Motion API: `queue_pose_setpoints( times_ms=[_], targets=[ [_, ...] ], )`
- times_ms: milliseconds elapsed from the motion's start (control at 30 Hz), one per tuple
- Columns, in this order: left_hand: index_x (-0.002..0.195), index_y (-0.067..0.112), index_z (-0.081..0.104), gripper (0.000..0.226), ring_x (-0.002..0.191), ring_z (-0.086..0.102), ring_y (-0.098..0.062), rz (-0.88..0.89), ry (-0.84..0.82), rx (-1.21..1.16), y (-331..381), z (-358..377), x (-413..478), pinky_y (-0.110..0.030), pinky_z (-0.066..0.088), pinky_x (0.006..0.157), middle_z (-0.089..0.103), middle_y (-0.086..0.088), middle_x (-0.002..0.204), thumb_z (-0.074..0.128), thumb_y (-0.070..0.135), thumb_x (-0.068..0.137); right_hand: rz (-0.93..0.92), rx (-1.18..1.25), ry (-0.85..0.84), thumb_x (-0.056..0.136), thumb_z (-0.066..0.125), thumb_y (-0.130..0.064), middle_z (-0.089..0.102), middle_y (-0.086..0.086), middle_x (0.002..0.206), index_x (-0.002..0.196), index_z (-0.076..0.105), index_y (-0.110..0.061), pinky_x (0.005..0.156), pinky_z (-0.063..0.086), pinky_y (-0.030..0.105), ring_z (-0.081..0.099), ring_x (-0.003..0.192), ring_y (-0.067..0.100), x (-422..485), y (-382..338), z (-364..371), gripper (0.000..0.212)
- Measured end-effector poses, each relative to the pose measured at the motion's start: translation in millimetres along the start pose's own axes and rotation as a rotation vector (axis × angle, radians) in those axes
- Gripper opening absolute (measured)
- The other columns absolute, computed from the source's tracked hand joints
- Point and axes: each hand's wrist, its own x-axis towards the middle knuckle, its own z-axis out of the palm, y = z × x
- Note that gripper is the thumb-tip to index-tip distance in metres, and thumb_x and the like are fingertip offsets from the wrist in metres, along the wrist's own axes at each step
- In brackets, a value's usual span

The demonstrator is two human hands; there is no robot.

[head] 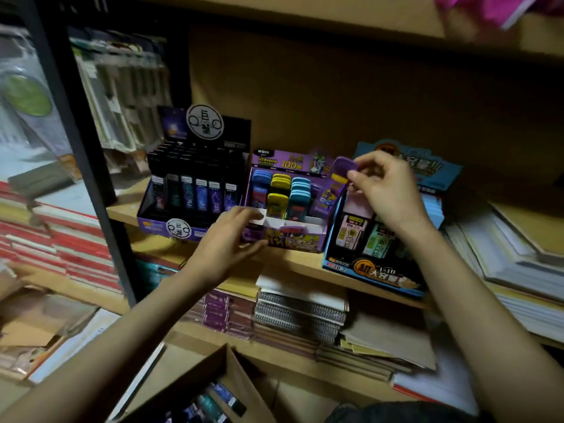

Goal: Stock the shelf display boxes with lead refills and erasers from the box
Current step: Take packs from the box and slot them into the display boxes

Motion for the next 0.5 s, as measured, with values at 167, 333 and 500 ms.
queue_pose_setpoints(
  times_ms=[167, 333, 500],
  targets=[
    [0.122, 0.012, 0.055, 0.040, 0.102, 0.048, -0.018, -0.024, -0.038, 0.064, -12, 11, 8, -0.024, 0.038, 0.082, 0.057, -0.005, 0.114, 0.068, 0.020, 0.085, -0.050, -0.221, -0.013, 0.086, 0.065, -0.012, 0.060, -0.004, 0.074, 0.092, 0.065, -0.015, 0.059, 0.042, 0.013, 0.054, 0.064, 0.005, 30, 16, 11, 0.007],
    [0.124, 0.012, 0.057, 0.039, 0.102, 0.046, -0.017, 0.024, -0.036, 0.128, -18, 14, 6, -0.020, 0.034, 0.081, 0.057, -0.005, 0.118, 0.065, 0.014, 0.086, -0.122, -0.430, -0.086, 0.086, 0.067, -0.017, 0.068, 0.007, 0.093, 0.101, 0.069, -0.011, 0.080, 0.050, 0.031, 0.061, 0.087, 0.020, 40, 20, 27, 0.017],
    [0.127, 0.014, 0.055, 0.041, 0.105, 0.044, -0.013, 0.006, -0.052, 0.099, -18, 14, 4, -0.017, 0.034, 0.083, 0.054, -0.002, 0.120, 0.063, 0.013, 0.087, -0.140, -0.512, -0.108, 0.086, 0.065, -0.014, 0.061, 0.003, 0.085, 0.107, 0.054, -0.018, 0.072, 0.050, 0.036, 0.060, 0.082, 0.024, 41, 24, 37, 0.023]
  ],
)
